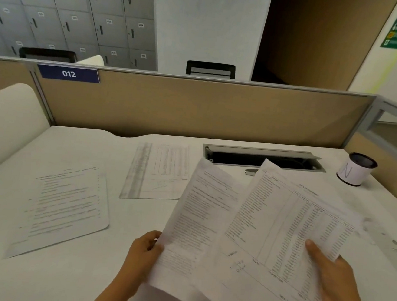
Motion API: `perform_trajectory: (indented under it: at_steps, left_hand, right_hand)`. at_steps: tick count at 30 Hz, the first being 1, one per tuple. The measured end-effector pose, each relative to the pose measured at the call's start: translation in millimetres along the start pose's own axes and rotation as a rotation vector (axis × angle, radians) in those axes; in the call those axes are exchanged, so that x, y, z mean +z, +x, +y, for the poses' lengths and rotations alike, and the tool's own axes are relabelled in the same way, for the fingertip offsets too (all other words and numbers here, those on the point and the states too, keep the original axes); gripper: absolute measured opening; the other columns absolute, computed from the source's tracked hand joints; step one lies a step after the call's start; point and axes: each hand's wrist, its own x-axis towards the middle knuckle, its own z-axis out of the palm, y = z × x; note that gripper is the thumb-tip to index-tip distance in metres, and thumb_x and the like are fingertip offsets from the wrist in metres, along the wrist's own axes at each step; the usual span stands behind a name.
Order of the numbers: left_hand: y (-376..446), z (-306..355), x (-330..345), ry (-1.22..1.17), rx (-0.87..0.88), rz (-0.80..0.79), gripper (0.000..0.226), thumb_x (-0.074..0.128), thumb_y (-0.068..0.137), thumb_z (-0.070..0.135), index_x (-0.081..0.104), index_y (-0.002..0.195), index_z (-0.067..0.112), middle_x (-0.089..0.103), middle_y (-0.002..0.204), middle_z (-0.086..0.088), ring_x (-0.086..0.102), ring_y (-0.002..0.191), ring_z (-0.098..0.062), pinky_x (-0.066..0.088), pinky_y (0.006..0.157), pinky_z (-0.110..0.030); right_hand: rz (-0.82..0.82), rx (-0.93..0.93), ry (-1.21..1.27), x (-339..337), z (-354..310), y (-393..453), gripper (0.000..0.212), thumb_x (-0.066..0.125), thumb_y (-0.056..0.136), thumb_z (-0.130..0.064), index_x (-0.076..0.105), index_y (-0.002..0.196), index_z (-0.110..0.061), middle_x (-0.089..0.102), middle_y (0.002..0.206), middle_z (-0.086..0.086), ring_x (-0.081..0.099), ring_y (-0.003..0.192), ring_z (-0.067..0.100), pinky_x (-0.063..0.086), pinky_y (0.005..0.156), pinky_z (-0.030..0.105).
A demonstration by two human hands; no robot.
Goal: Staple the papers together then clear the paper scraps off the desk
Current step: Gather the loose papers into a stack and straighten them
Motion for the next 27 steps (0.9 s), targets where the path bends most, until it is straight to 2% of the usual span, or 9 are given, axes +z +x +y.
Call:
perform_trajectory:
  at_steps: [5, 7, 12, 14, 16, 18, 20, 22, 27]
  left_hand:
    - [-21.8, 0.1, 7.6, -0.141, 0.008, -0.039, 0.029, 0.050, 0.089, -0.005, 0.068, 0.089, 0.017, 0.075, 0.081, -0.004, 0.068, 0.072, -0.019, 0.050, 0.065, -0.028]
    - [-26.6, 2.4, 9.2, -0.163, 0.029, -0.065, 0.026, 0.051, 0.089, -0.004, 0.068, 0.090, 0.015, 0.075, 0.077, -0.004, 0.069, 0.068, -0.017, 0.050, 0.062, -0.025]
    - [-31.6, 4.7, 1.6, -0.179, 0.017, -0.148, 0.030, 0.049, 0.090, -0.003, 0.070, 0.091, 0.018, 0.076, 0.086, -0.006, 0.069, 0.081, -0.023, 0.053, 0.068, -0.028]
    - [-31.2, 6.1, -5.5, -0.233, -0.030, -0.229, 0.038, 0.045, 0.078, -0.006, 0.070, 0.096, 0.016, 0.074, 0.096, -0.008, 0.068, 0.090, -0.026, 0.054, 0.070, -0.030]
    - [-29.7, 9.9, -14.1, -0.329, -0.022, -0.322, 0.051, 0.041, 0.063, 0.009, 0.067, 0.107, 0.012, 0.071, 0.107, -0.009, 0.065, 0.100, -0.028, 0.052, 0.074, -0.032]
    - [-30.0, 21.4, -20.2, -0.389, 0.056, -0.360, 0.046, 0.044, 0.073, 0.025, 0.065, 0.113, 0.016, 0.069, 0.112, -0.008, 0.064, 0.104, -0.027, 0.053, 0.077, -0.033]
    - [-30.0, 36.9, -21.0, -0.363, 0.124, -0.311, 0.041, 0.061, 0.074, 0.036, 0.066, 0.111, 0.020, 0.072, 0.107, -0.004, 0.067, 0.100, -0.024, 0.056, 0.073, -0.030]
    - [-30.8, 50.5, -21.7, -0.303, 0.186, -0.172, 0.034, 0.074, 0.070, 0.028, 0.067, 0.102, 0.022, 0.074, 0.098, -0.001, 0.070, 0.092, -0.021, 0.057, 0.067, -0.025]
    - [-38.6, 63.1, -31.8, -0.249, 0.319, -0.004, 0.036, 0.069, 0.062, 0.025, 0.065, 0.098, 0.023, 0.070, 0.093, -0.003, 0.067, 0.086, -0.025, 0.060, 0.072, -0.035]
  right_hand:
    - [-0.152, -0.005, 0.023, 32.8, 2.8, -4.6, 0.031, 0.064, 0.082, -0.015, 0.061, 0.113, -0.015, 0.069, 0.101, 0.001, 0.066, 0.091, 0.019, 0.054, 0.066, 0.028]
    - [-0.192, -0.035, 0.010, 40.3, 4.0, -4.8, 0.034, 0.066, 0.080, -0.021, 0.061, 0.114, -0.019, 0.070, 0.105, 0.001, 0.067, 0.093, 0.019, 0.055, 0.066, 0.027]
    - [-0.282, -0.099, -0.002, 51.8, 6.3, -6.5, 0.088, 0.086, 0.036, -0.057, 0.063, 0.112, -0.019, 0.074, 0.101, 0.001, 0.072, 0.089, 0.021, 0.059, 0.063, 0.027]
    - [-0.279, -0.140, -0.035, 60.7, 7.4, -8.2, 0.074, 0.086, 0.049, -0.045, 0.061, 0.111, -0.015, 0.073, 0.103, 0.005, 0.071, 0.089, 0.023, 0.059, 0.062, 0.026]
    - [-0.281, -0.183, -0.067, 70.8, 6.9, -11.5, 0.044, 0.076, 0.071, -0.021, 0.059, 0.111, -0.015, 0.071, 0.105, 0.005, 0.070, 0.090, 0.020, 0.058, 0.062, 0.023]
    - [-0.298, -0.208, -0.077, 82.1, 5.4, -15.4, 0.026, 0.069, 0.079, -0.012, 0.062, 0.103, -0.019, 0.073, 0.098, -0.002, 0.071, 0.087, 0.017, 0.057, 0.061, 0.022]
    - [-0.316, -0.242, -0.079, 93.1, -0.8, -21.4, 0.019, 0.067, 0.081, -0.010, 0.066, 0.095, -0.022, 0.075, 0.087, -0.009, 0.071, 0.083, 0.014, 0.057, 0.059, 0.020]
    - [-0.347, -0.289, -0.072, 104.2, -10.3, -29.6, 0.018, 0.066, 0.080, -0.009, 0.067, 0.093, -0.022, 0.075, 0.084, -0.013, 0.071, 0.080, 0.010, 0.057, 0.059, 0.020]
    - [-0.447, -0.386, -0.054, 117.2, -26.9, -43.1, 0.018, 0.065, 0.078, -0.006, 0.065, 0.087, -0.021, 0.073, 0.078, -0.018, 0.069, 0.071, 0.008, 0.057, 0.055, 0.020]
